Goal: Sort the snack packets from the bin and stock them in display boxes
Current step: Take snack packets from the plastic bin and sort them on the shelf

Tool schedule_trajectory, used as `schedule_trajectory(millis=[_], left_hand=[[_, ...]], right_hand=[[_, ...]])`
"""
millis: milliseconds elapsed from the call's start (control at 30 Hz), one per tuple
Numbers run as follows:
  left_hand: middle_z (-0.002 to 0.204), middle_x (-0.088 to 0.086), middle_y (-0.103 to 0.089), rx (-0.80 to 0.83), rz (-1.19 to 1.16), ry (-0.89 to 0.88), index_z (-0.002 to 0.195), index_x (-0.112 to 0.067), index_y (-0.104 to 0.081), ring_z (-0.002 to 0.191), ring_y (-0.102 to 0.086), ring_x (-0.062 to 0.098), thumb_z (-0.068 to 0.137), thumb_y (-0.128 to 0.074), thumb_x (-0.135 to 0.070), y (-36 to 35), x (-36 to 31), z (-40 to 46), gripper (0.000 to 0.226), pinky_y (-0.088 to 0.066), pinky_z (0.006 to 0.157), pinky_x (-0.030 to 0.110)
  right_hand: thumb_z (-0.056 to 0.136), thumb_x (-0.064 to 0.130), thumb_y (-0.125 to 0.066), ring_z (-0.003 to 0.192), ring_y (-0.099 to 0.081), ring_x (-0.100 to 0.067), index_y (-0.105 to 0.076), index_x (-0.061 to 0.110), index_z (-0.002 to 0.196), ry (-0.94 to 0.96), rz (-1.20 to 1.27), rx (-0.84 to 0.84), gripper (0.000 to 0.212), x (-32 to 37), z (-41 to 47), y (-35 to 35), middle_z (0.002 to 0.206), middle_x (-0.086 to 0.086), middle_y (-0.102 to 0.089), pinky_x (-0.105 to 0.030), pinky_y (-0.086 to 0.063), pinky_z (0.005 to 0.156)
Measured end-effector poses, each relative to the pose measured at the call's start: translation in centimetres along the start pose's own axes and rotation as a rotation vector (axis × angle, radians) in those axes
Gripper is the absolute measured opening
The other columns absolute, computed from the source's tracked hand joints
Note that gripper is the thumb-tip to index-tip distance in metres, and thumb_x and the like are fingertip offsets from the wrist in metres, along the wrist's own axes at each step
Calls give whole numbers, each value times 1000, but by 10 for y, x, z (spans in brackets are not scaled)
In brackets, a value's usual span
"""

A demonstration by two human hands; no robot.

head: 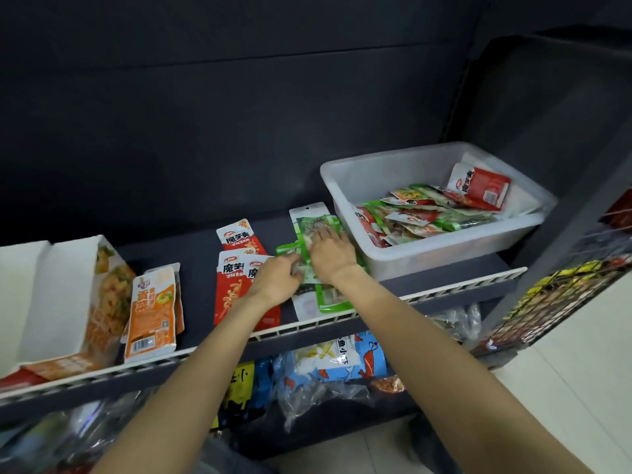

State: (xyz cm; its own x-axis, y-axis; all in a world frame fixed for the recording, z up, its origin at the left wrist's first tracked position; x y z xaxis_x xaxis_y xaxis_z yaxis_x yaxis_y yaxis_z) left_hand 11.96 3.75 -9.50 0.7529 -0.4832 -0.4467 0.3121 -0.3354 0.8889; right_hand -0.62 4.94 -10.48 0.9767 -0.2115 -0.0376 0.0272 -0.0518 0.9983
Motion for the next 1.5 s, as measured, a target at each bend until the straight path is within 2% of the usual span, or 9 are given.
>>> schedule_trajectory(millis=[133,233,433,767,900,1067,1300,1433,1500], left_hand=[[129,9,-58,34,5,-40,131,-13,-55,114,-55,26,92,-56,-17,4,8,1,39,-42,91,28],[123,8,-63,-150,-92,-37,124,-16,-61,108,-60,24,91,-57,-13,13,9,1,34,-45,92,31],[99,-10,-69,-537,-375,-217,103,-26,-65,95,-64,9,88,-55,-20,47,-39,5,19,-52,85,36],[144,-8,-42,-175,-41,-262,133,-24,-53,128,-42,15,93,-52,-44,29,-84,46,45,-35,98,26],[145,-12,-38,-197,17,-246,134,-28,-48,127,-42,12,95,-44,-48,25,-85,45,44,-38,92,29],[142,-17,-38,-182,5,-246,135,-33,-44,126,-42,10,94,-43,-52,26,-82,45,45,-37,87,28],[138,-15,-42,-159,-76,-209,134,-30,-47,121,-46,12,90,-53,-48,28,-82,52,48,-38,84,28],[129,-11,-53,-170,-366,-154,133,-27,-48,120,-49,11,89,-60,-41,38,-84,56,48,-41,90,27],[125,-8,-54,-207,-625,-131,134,-23,-48,116,-51,10,90,-59,-38,44,-90,54,47,-41,93,25]], right_hand=[[102,20,-30,144,-17,-28,-23,-1,146,-6,133,-107,49,3,-3,1,153,-17,-25,-38,-15,118],[97,7,-39,142,-23,-29,-30,3,144,93,256,-201,49,9,-31,19,153,-17,-26,-37,-23,114],[88,4,-47,103,-60,-30,-56,16,127,192,240,-497,41,-23,-71,87,116,-7,-63,-38,-49,72],[89,24,-62,112,-58,-21,-69,23,110,-141,396,-131,23,-159,-16,93,117,1,-67,-36,-44,97],[88,34,-57,122,-49,-28,-62,21,117,-239,82,119,32,-136,28,77,123,-5,-60,-60,-20,109],[88,13,-52,111,-59,-27,-61,11,113,-261,-130,-95,27,-135,40,65,113,-8,-65,-45,-27,108],[82,28,-70,88,-65,-21,-69,25,68,-447,886,-378,14,-188,14,83,83,0,-70,-30,-50,81],[89,24,-63,79,-62,-13,-67,18,82,-365,1045,-649,10,-186,-11,111,81,-1,-68,-36,-52,81],[93,23,-58,74,-58,-6,-63,17,86,-280,1118,-744,11,-177,-27,129,76,4,-64,-23,-49,72]])
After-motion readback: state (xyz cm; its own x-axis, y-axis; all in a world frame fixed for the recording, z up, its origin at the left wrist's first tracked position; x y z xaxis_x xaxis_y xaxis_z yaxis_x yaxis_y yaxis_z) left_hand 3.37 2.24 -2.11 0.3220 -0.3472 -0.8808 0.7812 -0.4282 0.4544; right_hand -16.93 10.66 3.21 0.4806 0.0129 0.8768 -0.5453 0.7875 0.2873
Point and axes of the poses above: each hand's wrist, its own z-axis towards the middle knuckle, its own y-axis out of the back of the hand, x = y × z, the point moved 1 cm from there along z, towards the middle knuckle
